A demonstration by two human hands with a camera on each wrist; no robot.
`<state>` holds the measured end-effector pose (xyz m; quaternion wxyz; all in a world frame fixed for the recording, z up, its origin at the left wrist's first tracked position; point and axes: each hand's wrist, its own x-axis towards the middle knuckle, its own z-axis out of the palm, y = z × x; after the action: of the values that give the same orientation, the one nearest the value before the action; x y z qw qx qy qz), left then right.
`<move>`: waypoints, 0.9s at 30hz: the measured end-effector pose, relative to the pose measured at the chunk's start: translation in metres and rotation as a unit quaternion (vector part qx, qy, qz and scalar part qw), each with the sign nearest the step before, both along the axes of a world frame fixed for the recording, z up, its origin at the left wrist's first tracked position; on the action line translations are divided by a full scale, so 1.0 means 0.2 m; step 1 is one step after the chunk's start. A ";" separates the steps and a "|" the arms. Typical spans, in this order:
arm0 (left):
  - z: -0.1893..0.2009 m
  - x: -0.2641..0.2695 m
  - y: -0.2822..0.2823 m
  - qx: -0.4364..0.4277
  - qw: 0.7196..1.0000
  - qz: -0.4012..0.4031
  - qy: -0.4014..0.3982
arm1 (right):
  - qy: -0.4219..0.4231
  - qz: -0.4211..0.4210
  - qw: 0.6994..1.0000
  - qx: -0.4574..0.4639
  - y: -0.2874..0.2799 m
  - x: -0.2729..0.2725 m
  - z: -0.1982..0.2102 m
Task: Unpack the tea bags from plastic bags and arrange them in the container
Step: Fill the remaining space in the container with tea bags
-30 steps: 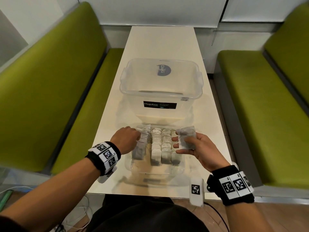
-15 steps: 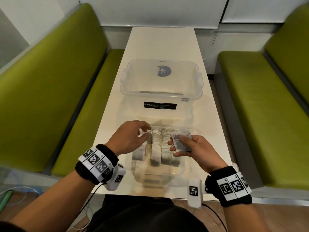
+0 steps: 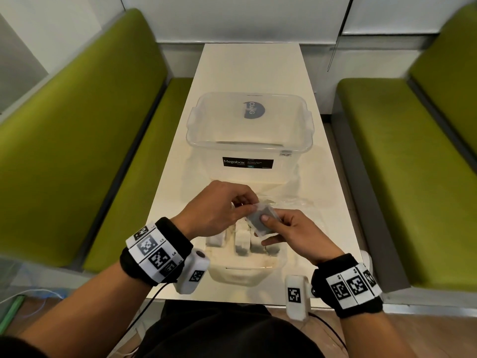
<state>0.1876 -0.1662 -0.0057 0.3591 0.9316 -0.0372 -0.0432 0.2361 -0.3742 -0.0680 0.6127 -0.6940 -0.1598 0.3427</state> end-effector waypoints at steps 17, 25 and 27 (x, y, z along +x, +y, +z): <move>-0.32 0.01 0.31 0.258 0.949 -0.078 0.163 | -0.249 -0.217 0.921 -0.208 -0.28 0.06 -0.19; -0.48 0.08 0.29 0.327 0.932 -0.083 0.128 | -0.308 -0.103 0.861 -0.391 -0.28 0.14 -0.31; -0.50 0.09 0.30 0.339 0.930 -0.083 0.117 | -0.302 -0.058 0.856 -0.415 -0.27 0.17 -0.35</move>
<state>0.2055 -0.1057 -0.1063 0.0189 0.9797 -0.0550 -0.1916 0.2700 -0.4290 -0.1377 0.2084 -0.9612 -0.1392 0.1150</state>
